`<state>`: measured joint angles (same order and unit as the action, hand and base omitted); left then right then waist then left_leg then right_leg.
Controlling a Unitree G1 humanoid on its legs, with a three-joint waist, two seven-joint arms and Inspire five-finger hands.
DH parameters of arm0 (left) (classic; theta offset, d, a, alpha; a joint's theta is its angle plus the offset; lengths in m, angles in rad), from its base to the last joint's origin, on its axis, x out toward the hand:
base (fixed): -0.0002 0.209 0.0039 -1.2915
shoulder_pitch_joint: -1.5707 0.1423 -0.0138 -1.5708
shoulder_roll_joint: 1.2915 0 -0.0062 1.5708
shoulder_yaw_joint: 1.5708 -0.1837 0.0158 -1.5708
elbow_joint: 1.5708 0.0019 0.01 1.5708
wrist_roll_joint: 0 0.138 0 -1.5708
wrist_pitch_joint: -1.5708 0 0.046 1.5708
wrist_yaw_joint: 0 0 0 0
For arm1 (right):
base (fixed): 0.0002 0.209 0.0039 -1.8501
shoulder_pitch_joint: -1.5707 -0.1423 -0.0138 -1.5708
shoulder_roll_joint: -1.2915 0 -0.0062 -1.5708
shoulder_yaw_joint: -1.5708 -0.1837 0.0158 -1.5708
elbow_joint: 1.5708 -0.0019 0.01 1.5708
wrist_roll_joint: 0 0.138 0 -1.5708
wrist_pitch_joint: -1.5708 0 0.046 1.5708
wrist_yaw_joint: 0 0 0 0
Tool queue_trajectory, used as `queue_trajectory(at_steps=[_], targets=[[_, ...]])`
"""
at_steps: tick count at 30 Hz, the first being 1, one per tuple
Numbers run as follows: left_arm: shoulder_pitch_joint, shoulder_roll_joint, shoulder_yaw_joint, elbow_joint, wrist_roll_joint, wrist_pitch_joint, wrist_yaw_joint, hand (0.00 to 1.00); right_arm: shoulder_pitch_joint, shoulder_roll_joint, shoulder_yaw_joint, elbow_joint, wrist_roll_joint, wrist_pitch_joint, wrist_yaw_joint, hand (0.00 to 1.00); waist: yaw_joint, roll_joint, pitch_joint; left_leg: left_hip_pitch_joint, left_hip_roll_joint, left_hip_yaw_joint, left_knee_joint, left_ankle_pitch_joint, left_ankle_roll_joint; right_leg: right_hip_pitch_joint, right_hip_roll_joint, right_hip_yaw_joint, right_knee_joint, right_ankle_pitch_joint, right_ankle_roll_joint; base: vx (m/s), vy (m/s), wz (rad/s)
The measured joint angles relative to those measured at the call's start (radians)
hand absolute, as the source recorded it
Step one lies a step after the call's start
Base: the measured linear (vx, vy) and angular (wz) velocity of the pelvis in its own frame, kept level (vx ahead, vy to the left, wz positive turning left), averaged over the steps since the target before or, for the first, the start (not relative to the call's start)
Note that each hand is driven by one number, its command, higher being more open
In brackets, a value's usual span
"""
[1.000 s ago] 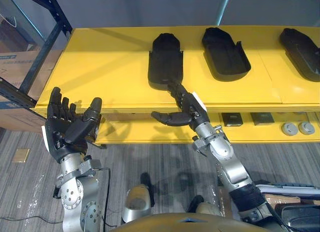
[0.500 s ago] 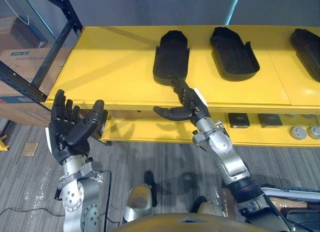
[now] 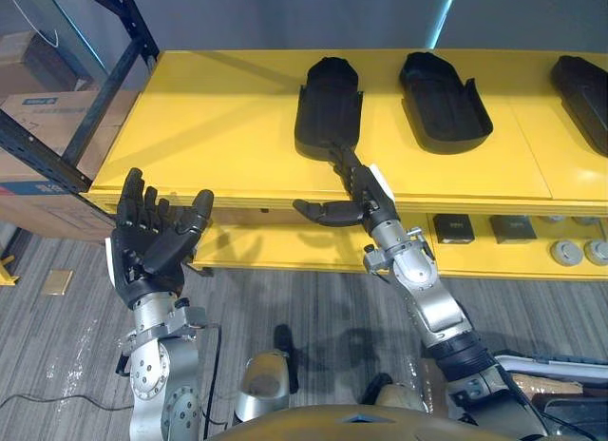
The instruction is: Walk over and take three plastic housings, then place them on the shelf
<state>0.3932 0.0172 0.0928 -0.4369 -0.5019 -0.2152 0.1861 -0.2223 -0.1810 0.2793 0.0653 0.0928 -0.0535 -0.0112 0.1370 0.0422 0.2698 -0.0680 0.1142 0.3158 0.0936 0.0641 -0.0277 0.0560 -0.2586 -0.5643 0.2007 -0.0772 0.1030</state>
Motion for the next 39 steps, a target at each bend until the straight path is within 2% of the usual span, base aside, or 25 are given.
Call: queue_trajectory(at_steps=[6,12,17,28,39], targets=[[-0.001,0.001,-0.001,0.000,-0.003,0.001,-0.002,1.00,0.012,0.022,0.053,-0.012,-0.011,0.000,0.018,1.00,-0.011,0.002,-0.007,0.039,0.017,0.062,-0.026,0.004,-0.005,0.015,0.030,0.050,-0.061,0.043,0.005,0.05,-0.010,-0.28],[0.001,0.002,-0.001,0.015,-0.002,0.002,0.001,1.00,0.014,0.020,0.076,0.013,-0.039,0.007,0.028,1.00,-0.023,0.009,-0.023,0.078,0.019,0.070,-0.040,-0.004,-0.014,0.057,0.035,0.049,-0.089,0.045,0.006,0.02,-0.005,-0.04],[0.009,0.001,-0.001,0.038,-0.002,0.018,0.007,1.00,0.014,0.021,0.084,0.068,-0.048,0.006,0.022,1.00,-0.024,0.017,-0.074,0.089,0.010,0.062,-0.069,0.005,-0.016,0.070,0.035,0.033,-0.101,0.047,0.009,0.00,-0.001,0.06],[0.010,0.001,-0.011,0.048,-0.002,0.025,0.016,1.00,0.007,0.022,0.065,0.111,-0.059,0.005,-0.051,1.00,-0.022,0.032,-0.097,0.098,-0.008,0.010,-0.152,0.068,-0.015,0.068,0.032,-0.023,-0.087,0.038,-0.001,-0.03,0.006,0.15],[0.011,0.001,-0.045,0.085,-0.002,0.025,0.024,1.00,-0.018,0.020,0.041,0.163,-0.059,0.007,-0.089,1.00,-0.007,0.040,-0.106,0.097,-0.012,-0.013,-0.151,0.078,-0.015,0.064,0.016,-0.040,-0.047,0.015,-0.005,-0.01,-0.002,0.06]])
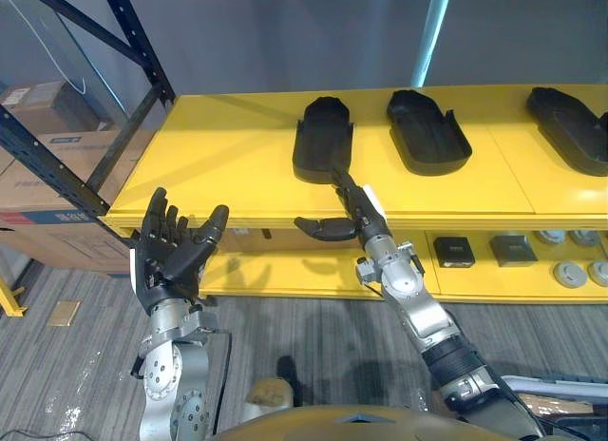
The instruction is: Walk over and take three plastic housings, then place them on the shelf
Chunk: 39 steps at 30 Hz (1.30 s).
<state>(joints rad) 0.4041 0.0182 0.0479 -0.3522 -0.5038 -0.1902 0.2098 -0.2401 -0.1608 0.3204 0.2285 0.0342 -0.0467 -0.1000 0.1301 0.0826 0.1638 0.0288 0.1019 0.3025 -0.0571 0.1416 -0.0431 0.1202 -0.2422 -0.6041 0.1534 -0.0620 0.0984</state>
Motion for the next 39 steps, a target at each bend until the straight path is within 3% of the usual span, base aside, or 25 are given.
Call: queue_trajectory(at_steps=[22,27,30,34,39], targets=[[0.000,0.015,-0.042,0.036,0.000,0.000,-0.002,1.00,-0.025,-0.001,-0.015,0.007,0.011,0.014,0.002,1.00,0.001,0.001,0.000,-0.003,-0.004,-0.001,-0.001,0.002,0.003,-0.012,-0.010,0.001,0.022,-0.010,0.001,0.00,-0.001,0.00],[0.001,0.024,-0.033,0.036,0.000,-0.003,-0.019,1.00,0.050,-0.052,-0.020,-0.274,0.094,0.005,0.118,1.00,-0.002,0.000,0.000,0.009,0.004,0.029,-0.001,-0.001,0.004,-0.013,0.004,0.028,0.003,0.002,0.012,0.03,-0.020,-0.16],[0.000,0.029,0.003,0.035,0.001,-0.012,-0.026,1.00,0.067,-0.086,-0.085,-0.433,0.135,-0.067,0.186,1.00,-0.019,-0.011,-0.006,0.027,0.018,0.063,0.001,-0.013,-0.005,-0.010,0.020,0.062,-0.017,0.008,0.010,0.04,-0.034,-0.37],[-0.006,0.041,0.056,0.033,0.002,-0.025,-0.027,1.00,0.067,-0.165,-0.315,-0.521,0.160,-0.158,0.221,1.00,-0.047,-0.041,-0.025,0.039,0.035,0.106,0.003,-0.025,-0.017,-0.010,0.043,0.099,-0.053,0.027,0.006,0.04,-0.029,-0.31],[-0.013,0.057,0.086,0.033,0.001,-0.025,-0.027,1.00,0.057,-0.325,-0.462,-0.489,0.084,-0.163,0.220,1.00,-0.080,-0.050,-0.032,0.049,0.045,0.132,0.018,-0.040,-0.025,0.004,0.058,0.122,-0.073,0.037,0.006,0.07,-0.021,-0.18]])
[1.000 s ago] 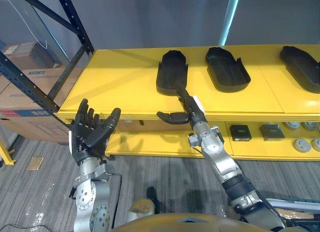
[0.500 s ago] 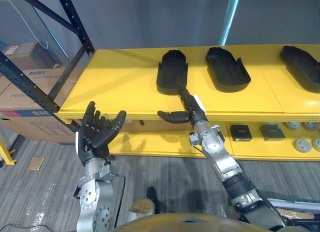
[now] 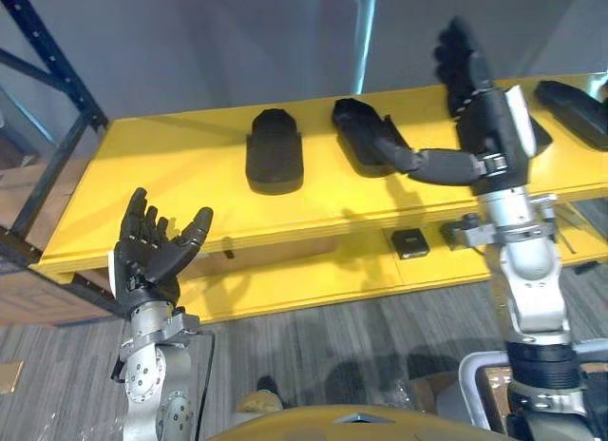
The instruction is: Walk over and take three plastic housings, then place them on the shelf
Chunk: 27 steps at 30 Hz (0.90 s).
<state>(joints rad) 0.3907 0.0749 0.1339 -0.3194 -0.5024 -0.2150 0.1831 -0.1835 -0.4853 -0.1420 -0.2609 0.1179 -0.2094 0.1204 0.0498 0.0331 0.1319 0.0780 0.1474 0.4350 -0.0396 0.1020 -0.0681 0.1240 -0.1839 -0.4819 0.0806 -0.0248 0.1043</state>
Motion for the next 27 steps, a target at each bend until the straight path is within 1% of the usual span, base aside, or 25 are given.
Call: queue_trajectory(at_steps=[1,2,3,4,7,12,15,18,20,22,24,27], targets=[[-0.002,0.009,0.000,0.000,0.000,0.000,-0.001,1.00,-0.017,-0.043,0.002,0.031,-0.062,0.001,0.003,1.00,-0.004,0.000,-0.001,0.001,0.003,0.003,0.001,-0.001,-0.002,0.000,0.003,0.002,-0.002,0.000,0.000,0.02,-0.019,-0.06],[-0.004,0.011,0.000,0.000,0.000,0.000,-0.003,1.00,-0.027,-0.067,0.009,0.053,-0.092,0.002,0.005,1.00,-0.005,0.001,-0.001,0.001,0.003,0.003,0.001,-0.001,-0.002,0.000,0.006,0.002,-0.004,0.001,-0.001,0.02,-0.016,-0.05],[-0.007,0.013,0.000,0.000,0.000,0.000,-0.006,1.00,-0.054,-0.114,0.035,0.105,-0.148,0.007,0.009,1.00,-0.004,0.000,-0.003,0.000,0.003,0.003,0.001,-0.001,-0.003,0.002,0.010,0.002,-0.010,0.003,-0.001,0.00,0.000,0.00],[-0.006,0.013,0.000,0.000,0.000,0.000,-0.008,1.00,-0.070,-0.136,0.052,0.136,-0.170,0.008,0.012,1.00,-0.003,0.000,-0.004,0.000,0.004,0.003,0.000,-0.001,-0.004,0.004,0.013,0.001,-0.014,0.004,0.000,0.01,-0.016,0.03],[0.001,0.015,-0.001,0.000,-0.002,0.000,-0.015,1.00,-0.134,-0.240,0.150,0.308,-0.259,0.030,0.037,1.00,0.008,0.001,-0.005,-0.001,0.003,-0.009,0.000,0.000,-0.005,0.013,0.013,-0.012,-0.019,0.005,0.001,0.02,-0.010,0.11],[0.014,0.037,0.000,0.000,-0.002,0.000,-0.039,1.00,-0.156,-0.313,0.211,0.426,-0.329,0.030,0.047,1.00,0.030,-0.003,-0.003,-0.003,0.001,-0.033,0.000,0.000,-0.004,0.033,0.010,-0.037,-0.028,0.008,0.006,0.03,-0.001,0.14],[0.017,0.055,0.000,0.001,-0.002,0.000,-0.054,1.00,-0.214,-0.340,0.252,0.472,-0.395,0.022,0.045,1.00,0.031,-0.010,0.001,-0.003,0.001,-0.035,0.002,0.000,-0.004,0.033,0.010,-0.038,-0.028,0.008,0.006,0.00,0.000,0.02],[0.017,0.059,0.000,0.001,-0.002,0.000,-0.062,1.00,-0.275,-0.345,0.286,0.524,-0.451,0.008,0.039,1.00,0.032,-0.022,0.009,-0.004,0.002,-0.035,0.005,0.000,-0.004,0.033,0.010,-0.038,-0.026,0.007,0.006,0.00,0.000,0.00],[0.015,0.059,-0.001,0.001,-0.002,0.000,-0.063,1.00,-0.305,-0.356,0.319,0.553,-0.452,0.005,0.038,1.00,0.032,-0.028,0.012,-0.005,0.002,-0.035,0.007,-0.004,-0.001,0.032,0.009,-0.038,-0.022,0.006,0.005,0.00,0.000,0.00],[0.010,0.060,0.000,0.002,-0.002,0.000,-0.066,1.00,-0.347,-0.383,0.372,0.603,-0.446,0.002,0.042,1.00,0.039,-0.032,0.015,-0.012,0.002,-0.037,0.021,-0.010,0.001,0.026,0.003,-0.039,-0.010,0.002,0.002,0.00,0.000,0.00],[0.008,0.061,0.000,0.002,-0.002,0.000,-0.069,1.00,-0.385,-0.384,0.390,0.649,-0.444,0.002,0.046,1.00,0.044,-0.032,0.019,-0.022,0.002,-0.040,0.026,-0.009,0.002,0.014,0.000,-0.039,-0.002,0.002,0.001,0.00,0.000,0.00],[0.003,0.061,0.000,0.002,-0.002,0.001,-0.076,1.00,-0.438,-0.384,0.419,0.728,-0.421,0.003,0.078,1.00,0.058,-0.034,0.026,-0.030,0.002,-0.045,0.037,-0.010,0.004,0.008,-0.004,-0.041,0.010,-0.001,-0.003,-0.01,0.007,0.03]])
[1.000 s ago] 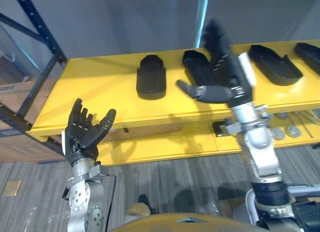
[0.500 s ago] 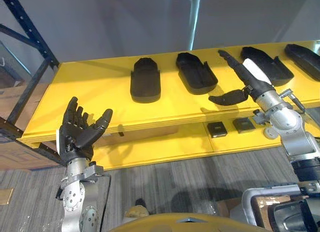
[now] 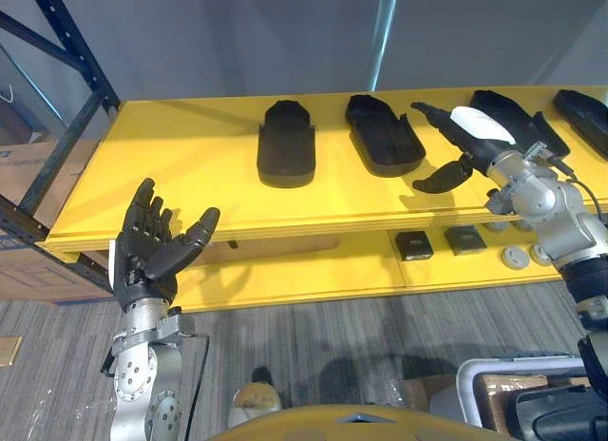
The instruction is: Walk over and take three plastic housings, then place them on the shelf
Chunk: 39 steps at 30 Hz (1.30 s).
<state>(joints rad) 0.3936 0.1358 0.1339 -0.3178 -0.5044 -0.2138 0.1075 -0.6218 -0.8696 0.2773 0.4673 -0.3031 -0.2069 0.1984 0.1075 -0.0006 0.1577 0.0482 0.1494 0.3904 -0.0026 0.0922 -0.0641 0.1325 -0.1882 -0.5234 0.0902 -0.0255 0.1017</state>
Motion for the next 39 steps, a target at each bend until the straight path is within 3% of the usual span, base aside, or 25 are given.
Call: queue_trajectory(at_steps=[16,17,25,30,39], targets=[[-0.055,0.003,0.027,0.000,-0.025,0.000,-0.002,1.00,-0.227,0.001,0.136,0.233,0.002,-0.001,0.056,1.00,0.032,0.026,0.126,-0.064,-0.002,-0.039,0.024,0.021,0.012,-0.082,-0.039,-0.025,0.115,-0.044,-0.017,-0.02,0.004,0.05],[-0.057,0.003,0.028,0.000,-0.034,0.000,-0.002,1.00,-0.235,0.001,0.136,0.239,0.004,-0.001,0.055,0.00,0.033,0.026,0.131,-0.065,-0.002,-0.039,0.025,0.021,0.013,-0.084,-0.040,-0.025,0.119,-0.045,-0.017,0.00,0.000,0.00],[-0.090,0.003,0.037,0.000,-0.040,-0.005,0.016,1.00,-0.304,0.001,0.166,0.285,0.005,-0.002,0.047,0.00,0.027,0.036,0.180,-0.075,-0.004,-0.042,0.036,0.022,0.013,-0.120,-0.062,-0.025,0.180,-0.080,-0.024,-0.02,0.002,0.00],[-0.106,0.003,0.038,0.000,-0.044,-0.009,0.022,1.00,-0.368,-0.001,0.170,0.314,0.003,0.003,-0.013,0.00,0.030,0.061,0.213,-0.081,-0.006,-0.047,0.035,0.027,0.013,-0.139,-0.074,-0.027,0.217,-0.098,-0.026,-0.03,-0.011,0.03],[-0.118,0.009,0.038,0.000,-0.044,-0.026,0.027,1.00,-0.384,-0.001,0.171,0.317,-0.005,0.003,-0.014,0.00,0.033,0.060,0.218,-0.095,-0.012,-0.057,0.034,0.034,0.014,-0.150,-0.090,-0.054,0.242,-0.107,-0.026,0.02,-0.010,0.04]])
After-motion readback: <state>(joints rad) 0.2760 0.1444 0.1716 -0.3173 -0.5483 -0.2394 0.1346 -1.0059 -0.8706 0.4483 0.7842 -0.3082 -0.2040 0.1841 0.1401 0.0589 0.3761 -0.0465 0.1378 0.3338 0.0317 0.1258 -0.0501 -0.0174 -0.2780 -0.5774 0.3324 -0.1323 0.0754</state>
